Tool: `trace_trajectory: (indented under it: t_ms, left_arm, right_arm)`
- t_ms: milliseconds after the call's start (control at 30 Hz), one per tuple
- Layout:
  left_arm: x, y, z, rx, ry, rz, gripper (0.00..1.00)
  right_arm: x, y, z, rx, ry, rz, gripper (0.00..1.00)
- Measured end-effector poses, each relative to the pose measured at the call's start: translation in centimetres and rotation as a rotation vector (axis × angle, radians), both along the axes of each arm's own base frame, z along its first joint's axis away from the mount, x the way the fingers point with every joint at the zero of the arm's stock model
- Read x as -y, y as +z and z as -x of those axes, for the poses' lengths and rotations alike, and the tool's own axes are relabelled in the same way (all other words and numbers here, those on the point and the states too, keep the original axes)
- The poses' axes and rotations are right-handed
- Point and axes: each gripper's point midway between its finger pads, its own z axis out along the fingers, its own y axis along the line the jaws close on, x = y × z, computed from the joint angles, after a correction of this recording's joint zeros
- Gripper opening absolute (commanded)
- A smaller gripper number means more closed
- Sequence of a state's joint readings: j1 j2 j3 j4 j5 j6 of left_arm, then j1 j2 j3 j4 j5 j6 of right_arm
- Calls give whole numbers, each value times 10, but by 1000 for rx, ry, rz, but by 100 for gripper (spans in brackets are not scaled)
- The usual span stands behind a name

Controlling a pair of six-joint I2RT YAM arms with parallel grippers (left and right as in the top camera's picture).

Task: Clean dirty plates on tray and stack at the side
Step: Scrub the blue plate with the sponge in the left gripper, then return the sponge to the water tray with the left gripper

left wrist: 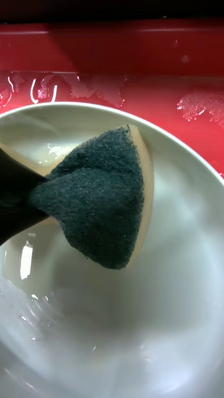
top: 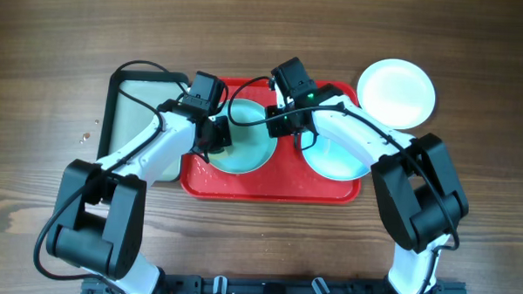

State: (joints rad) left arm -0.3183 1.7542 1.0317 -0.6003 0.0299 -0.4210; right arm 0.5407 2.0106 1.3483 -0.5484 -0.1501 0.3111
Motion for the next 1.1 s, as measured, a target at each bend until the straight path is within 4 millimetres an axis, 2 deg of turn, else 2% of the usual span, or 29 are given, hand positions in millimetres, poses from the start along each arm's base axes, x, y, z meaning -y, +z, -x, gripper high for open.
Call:
trace_trajectory:
  t_ms: [133, 333, 467, 533, 600, 667, 733, 1000, 1033, 1100]
  left_arm:
    - [1, 0, -1, 0, 24, 13, 4]
    - [15, -3, -5, 13, 28, 66, 6]
    - [33, -9, -7, 26, 3, 82, 8]
    - [49, -7, -10, 49, -26, 123, 9]
    - [76, -6, -8, 62, -85, 179, 9]
    - [87, -5, -4, 60, -112, 201, 8]
    - [90, -5, -2, 51, -120, 218, 4]
    - [96, -1, 2, 44, -156, 249, 4]
    - [95, 4, 3, 50, -158, 252, 4]
    - [85, 31, -3, 100, -139, 279, 4]
  right_arm:
    - [0, 0, 0, 0, 0, 0, 4]
    - [0, 0, 0, 1, 0, 0, 4]
    - [1, 0, -1, 3, -3, 0, 5]
    - [1, 0, -1, 3, -4, 1, 4]
    - [1, 0, -1, 3, -4, 1, 4]
    - [1, 0, -1, 3, -4, 0, 4]
    - [1, 0, -1, 3, -4, 1, 4]
    - [1, 0, -1, 3, -3, 0, 4]
    - [1, 0, -1, 3, -3, -1, 4]
    - [0, 0, -1, 4, -1, -2, 4]
